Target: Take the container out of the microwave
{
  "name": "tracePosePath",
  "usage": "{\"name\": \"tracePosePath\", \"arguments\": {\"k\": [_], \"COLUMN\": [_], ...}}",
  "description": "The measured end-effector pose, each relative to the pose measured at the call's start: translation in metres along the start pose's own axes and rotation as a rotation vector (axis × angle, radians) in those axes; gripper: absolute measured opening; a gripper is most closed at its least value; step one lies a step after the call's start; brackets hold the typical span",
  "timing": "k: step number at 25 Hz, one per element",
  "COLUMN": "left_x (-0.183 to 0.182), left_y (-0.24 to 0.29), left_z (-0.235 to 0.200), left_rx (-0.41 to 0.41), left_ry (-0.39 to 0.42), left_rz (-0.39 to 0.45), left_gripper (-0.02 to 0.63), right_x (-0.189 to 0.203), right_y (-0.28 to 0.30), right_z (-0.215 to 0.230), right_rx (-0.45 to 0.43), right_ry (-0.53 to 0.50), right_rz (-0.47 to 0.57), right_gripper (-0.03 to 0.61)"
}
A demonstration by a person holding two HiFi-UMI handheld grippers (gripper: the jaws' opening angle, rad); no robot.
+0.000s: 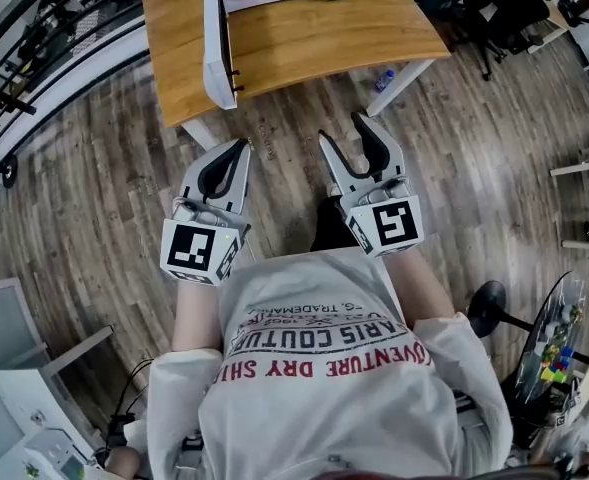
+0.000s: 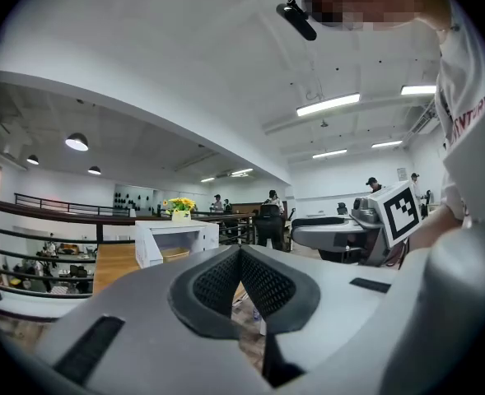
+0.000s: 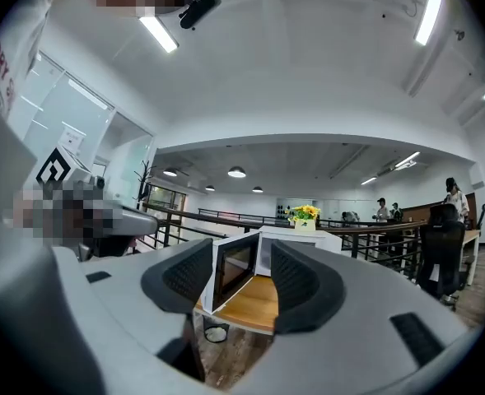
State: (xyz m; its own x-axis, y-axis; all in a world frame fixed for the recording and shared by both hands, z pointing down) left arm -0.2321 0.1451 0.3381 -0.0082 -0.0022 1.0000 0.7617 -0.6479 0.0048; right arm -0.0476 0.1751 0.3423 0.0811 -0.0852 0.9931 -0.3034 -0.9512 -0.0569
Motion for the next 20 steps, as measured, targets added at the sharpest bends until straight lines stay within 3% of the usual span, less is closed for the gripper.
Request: {"name": "tracePosePath", "arguments": {"k": [11, 20], "left_x": [-0.006, -0.009], "left_y": [0.145, 0.234], "left_z": [0.003, -0.001], "left_rx": [-0.193, -0.338], "left_ry": [-0.002, -0.017], "left_rz": [-0.035, -0.053], "left_gripper": [0.012, 0.012], "right_x": [0.023, 0.039], "right_y": [0.092, 0.161], "right_z": [0.155, 0.237], "right_rx": [-0.178, -0.329], "right_ry": [0.058, 0.066], "right_rz": [-0.018, -0.069], "right_gripper": [0.237, 0.237]}}
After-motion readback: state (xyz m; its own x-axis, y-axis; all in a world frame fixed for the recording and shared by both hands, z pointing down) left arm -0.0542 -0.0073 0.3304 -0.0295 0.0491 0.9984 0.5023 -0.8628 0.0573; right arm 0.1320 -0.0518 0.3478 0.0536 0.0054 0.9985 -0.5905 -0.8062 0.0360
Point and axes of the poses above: the fingertips, and each gripper's own axes: y forward along the fingers, z to its right, x out of its underside, the point moved 5 cm from there along -y, backward along the fingers, and after that the axes turned 4 degrees about z, right-handed, at the moved point
